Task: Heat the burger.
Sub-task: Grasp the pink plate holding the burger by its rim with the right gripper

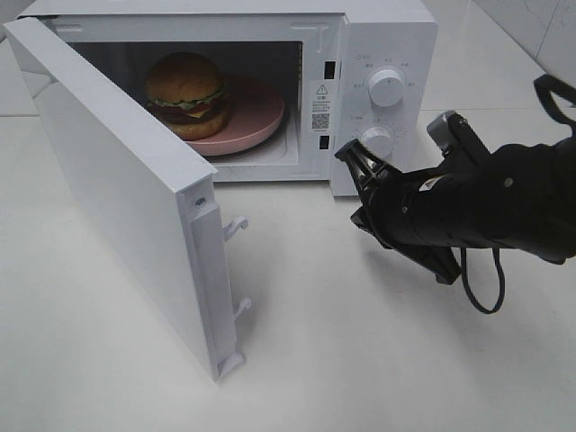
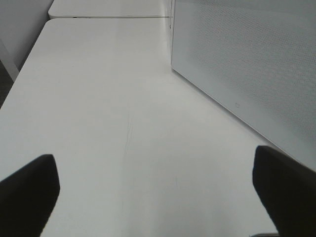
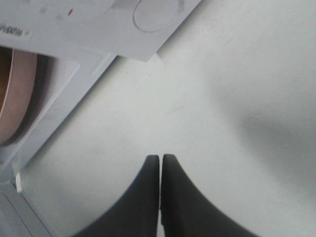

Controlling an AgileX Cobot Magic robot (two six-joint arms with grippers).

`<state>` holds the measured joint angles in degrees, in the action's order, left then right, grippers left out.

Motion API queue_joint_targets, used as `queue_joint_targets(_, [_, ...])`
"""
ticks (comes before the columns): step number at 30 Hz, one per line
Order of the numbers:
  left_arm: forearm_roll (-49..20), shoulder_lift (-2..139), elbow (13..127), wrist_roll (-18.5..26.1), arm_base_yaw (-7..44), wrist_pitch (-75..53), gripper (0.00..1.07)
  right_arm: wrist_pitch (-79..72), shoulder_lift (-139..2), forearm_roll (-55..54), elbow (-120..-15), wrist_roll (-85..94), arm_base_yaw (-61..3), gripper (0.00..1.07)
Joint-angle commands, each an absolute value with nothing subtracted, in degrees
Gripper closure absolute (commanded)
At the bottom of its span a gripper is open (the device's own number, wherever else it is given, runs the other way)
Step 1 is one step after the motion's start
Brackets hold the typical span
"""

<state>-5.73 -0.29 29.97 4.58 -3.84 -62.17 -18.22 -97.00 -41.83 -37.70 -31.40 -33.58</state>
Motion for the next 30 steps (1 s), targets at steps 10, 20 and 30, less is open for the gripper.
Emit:
queue_joint_targets(10, [-5.90,-0.63,29.74,4.35,-3.84,-61.48,0.07,-2.52,-89.61,-40.74,-37.53,-4.53,-33.35,1.03])
queue_joint_targets(20, [-5.90,-0.63,29.74,4.35,-3.84,-61.48,0.07,13.06,-86.06,-24.75,-38.16,7.85,-33.35,1.00])
queue_joint_targets(30, [-5.90,-0.63,29.74,4.35,-3.84,-61.48,0.07,32.83,-85.89,-14.61,-45.55,27.27,-33.35,0.99])
